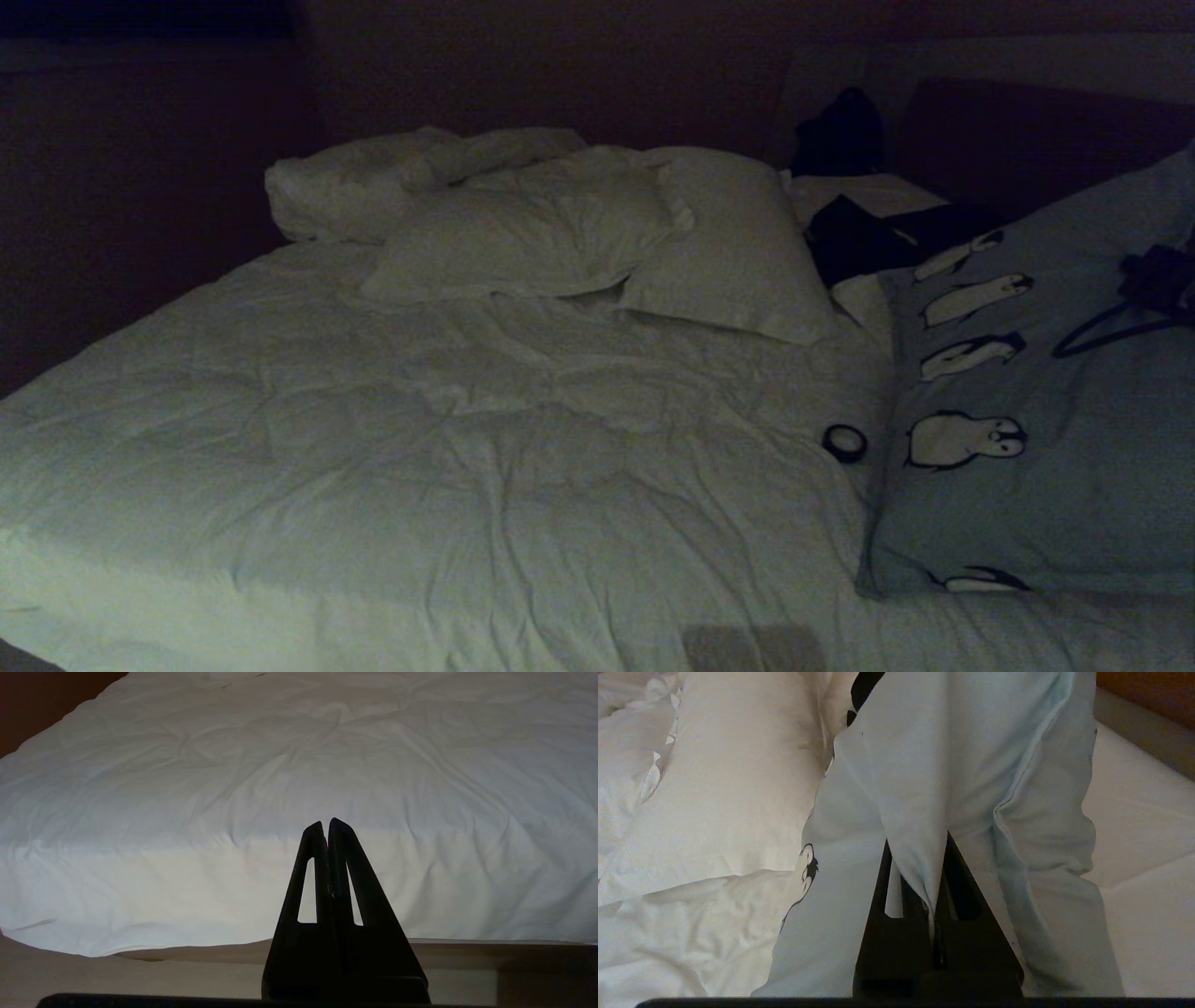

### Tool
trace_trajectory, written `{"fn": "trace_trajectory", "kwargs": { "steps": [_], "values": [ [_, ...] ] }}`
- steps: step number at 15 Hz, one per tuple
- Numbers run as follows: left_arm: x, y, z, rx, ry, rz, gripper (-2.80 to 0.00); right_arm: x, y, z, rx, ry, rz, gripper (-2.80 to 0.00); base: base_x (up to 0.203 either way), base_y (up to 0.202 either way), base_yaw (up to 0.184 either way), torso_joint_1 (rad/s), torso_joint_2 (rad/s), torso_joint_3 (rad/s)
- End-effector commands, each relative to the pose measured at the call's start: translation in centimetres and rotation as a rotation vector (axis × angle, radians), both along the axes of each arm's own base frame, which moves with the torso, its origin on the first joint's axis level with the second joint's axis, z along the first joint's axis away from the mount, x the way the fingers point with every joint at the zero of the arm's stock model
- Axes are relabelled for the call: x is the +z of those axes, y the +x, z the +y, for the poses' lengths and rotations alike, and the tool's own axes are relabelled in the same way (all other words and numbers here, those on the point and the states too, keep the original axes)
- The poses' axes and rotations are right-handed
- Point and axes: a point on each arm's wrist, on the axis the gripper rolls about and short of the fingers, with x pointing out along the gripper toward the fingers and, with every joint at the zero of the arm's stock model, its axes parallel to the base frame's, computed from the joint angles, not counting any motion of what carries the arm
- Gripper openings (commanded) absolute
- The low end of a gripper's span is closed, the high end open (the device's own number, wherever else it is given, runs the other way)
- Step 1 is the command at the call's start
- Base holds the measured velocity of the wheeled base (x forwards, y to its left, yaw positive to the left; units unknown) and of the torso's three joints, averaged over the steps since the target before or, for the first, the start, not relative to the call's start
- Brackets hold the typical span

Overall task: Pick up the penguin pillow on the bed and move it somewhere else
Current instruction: Place the pillow at the bedside

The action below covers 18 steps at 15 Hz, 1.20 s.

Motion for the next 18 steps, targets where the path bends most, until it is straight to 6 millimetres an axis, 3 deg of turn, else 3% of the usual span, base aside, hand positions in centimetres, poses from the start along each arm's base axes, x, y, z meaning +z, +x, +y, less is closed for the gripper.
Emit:
{"fn": "trace_trajectory", "kwargs": {
  "steps": [1,5,10,14,16,18],
  "values": [
    [0.0,0.0,0.0,0.002,0.001,0.0,-2.8,-0.2,0.0,-0.7,-0.012,0.009,0.01,-2.8,0.0,0.0,0.0,0.0,0.0,0.0],
    [0.0,0.0,0.0,0.001,0.001,-0.001,-2.8,-0.3,-0.2,-1.0,-0.017,0.032,0.061,-2.8,0.0,0.0,0.0,0.0,0.0,0.0],
    [0.0,0.0,0.0,0.0,0.001,0.0,-2.8,5.2,-0.1,-1.0,-0.002,0.01,0.127,-2.8,0.0,0.0,0.0,0.0,0.0,0.0],
    [-0.1,0.0,0.0,0.002,0.001,0.001,-2.8,7.8,0.8,-1.3,0.071,-0.107,0.239,-2.8,0.0,0.0,0.0,0.0,0.0,0.0],
    [0.0,0.0,0.0,0.002,0.001,0.0,-2.8,7.8,1.7,-1.7,0.107,-0.114,0.322,-2.8,0.0,0.0,0.0,0.0,0.0,0.0],
    [0.0,0.0,0.0,0.002,0.001,-0.001,-2.8,6.4,2.7,-2.0,0.17,-0.09,0.425,-2.8,0.0,0.0,0.0,0.0,0.0,0.0]
  ]
}}
